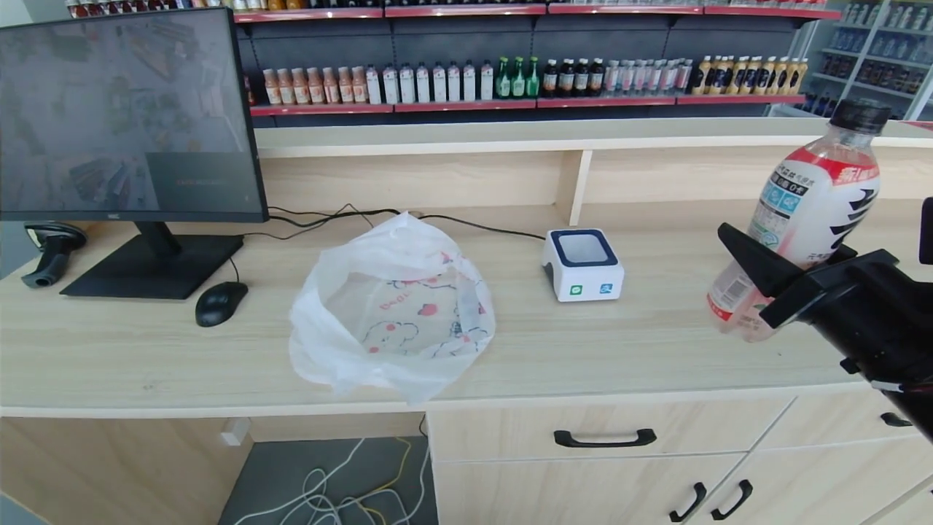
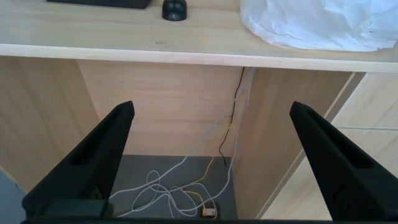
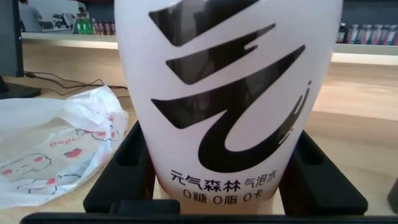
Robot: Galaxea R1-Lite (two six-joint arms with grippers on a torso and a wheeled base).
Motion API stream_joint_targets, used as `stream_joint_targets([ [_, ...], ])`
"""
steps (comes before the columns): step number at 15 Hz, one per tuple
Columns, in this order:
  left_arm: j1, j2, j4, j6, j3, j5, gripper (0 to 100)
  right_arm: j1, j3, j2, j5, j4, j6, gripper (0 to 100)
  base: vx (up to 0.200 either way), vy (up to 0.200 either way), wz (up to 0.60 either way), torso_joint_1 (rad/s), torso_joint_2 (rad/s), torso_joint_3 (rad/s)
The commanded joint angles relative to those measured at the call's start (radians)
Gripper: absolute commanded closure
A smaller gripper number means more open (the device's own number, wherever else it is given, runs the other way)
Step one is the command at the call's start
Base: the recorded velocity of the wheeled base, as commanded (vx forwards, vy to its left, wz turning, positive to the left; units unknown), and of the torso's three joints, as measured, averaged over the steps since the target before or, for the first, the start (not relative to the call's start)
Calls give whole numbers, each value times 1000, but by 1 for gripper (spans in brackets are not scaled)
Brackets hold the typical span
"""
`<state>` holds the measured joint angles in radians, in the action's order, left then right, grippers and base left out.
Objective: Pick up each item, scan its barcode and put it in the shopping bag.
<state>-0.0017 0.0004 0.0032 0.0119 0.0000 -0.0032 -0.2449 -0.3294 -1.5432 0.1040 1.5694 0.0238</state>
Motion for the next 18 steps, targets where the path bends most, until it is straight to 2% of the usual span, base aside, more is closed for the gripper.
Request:
stream_joint_targets([
  [1, 0, 0, 0, 0, 0, 0, 0, -1, 0, -6, 0, 1, 1, 100, 0, 200, 0, 12, 2, 2],
  [4, 0, 0, 0, 2, 0, 0, 0, -1, 1, 2, 0, 1, 1, 100, 0, 200, 0, 4, 1, 2],
  [12, 0, 0, 0, 3, 0, 0, 0, -4, -7, -5, 0, 1, 4, 100, 0, 0, 0, 0, 0, 0],
  [18, 0, 0, 0, 0, 0, 0, 0, -5, -14, -9, 0, 1, 4, 100, 0, 0, 600, 4, 5, 2],
])
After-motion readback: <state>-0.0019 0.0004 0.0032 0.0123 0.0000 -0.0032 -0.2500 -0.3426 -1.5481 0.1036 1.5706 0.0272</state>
